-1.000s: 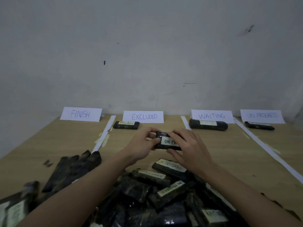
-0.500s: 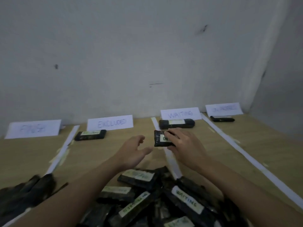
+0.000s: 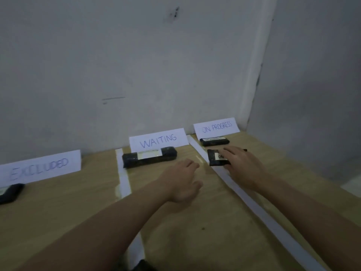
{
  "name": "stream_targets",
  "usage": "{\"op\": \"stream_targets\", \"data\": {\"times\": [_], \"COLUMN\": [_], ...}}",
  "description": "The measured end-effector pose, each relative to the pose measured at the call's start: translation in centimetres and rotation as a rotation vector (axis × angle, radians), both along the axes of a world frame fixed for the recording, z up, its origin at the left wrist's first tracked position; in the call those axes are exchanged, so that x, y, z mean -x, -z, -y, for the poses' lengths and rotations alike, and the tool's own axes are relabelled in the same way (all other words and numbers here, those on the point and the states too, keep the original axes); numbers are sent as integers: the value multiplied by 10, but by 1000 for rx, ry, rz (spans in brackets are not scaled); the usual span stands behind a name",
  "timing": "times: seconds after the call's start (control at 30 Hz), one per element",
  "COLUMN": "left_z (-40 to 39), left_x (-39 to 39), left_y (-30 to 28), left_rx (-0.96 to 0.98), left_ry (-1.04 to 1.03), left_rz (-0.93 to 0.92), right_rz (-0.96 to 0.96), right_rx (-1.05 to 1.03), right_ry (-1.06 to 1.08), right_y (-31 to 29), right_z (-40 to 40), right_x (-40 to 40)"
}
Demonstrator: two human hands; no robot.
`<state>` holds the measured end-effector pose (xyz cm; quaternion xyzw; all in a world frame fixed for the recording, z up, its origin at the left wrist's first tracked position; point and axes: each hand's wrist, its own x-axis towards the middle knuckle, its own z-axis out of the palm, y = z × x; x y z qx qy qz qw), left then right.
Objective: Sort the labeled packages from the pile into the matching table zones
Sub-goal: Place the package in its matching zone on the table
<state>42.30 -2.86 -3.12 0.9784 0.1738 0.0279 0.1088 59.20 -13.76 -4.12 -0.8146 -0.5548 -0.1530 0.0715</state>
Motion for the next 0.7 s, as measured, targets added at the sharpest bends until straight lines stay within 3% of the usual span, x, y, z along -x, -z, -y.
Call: {"op": "stream_targets", "data": {"times": [0.33, 0.57, 0.7], "left_z": [-27, -26, -21], "left_x": [-49, -47, -41], "left_y": [60, 65, 55], "left_rx": [-25, -22, -10], "left_ry": [17, 12, 10], "left_rz": [48, 92, 29], "right_rz": [-125, -162, -141], "right_rx": [68, 180, 107], "right_ry": [3, -69, -74], "right_y": [31, 33, 31], "right_z": [-61, -79, -70], "right_x": [-82, -100, -81]}}
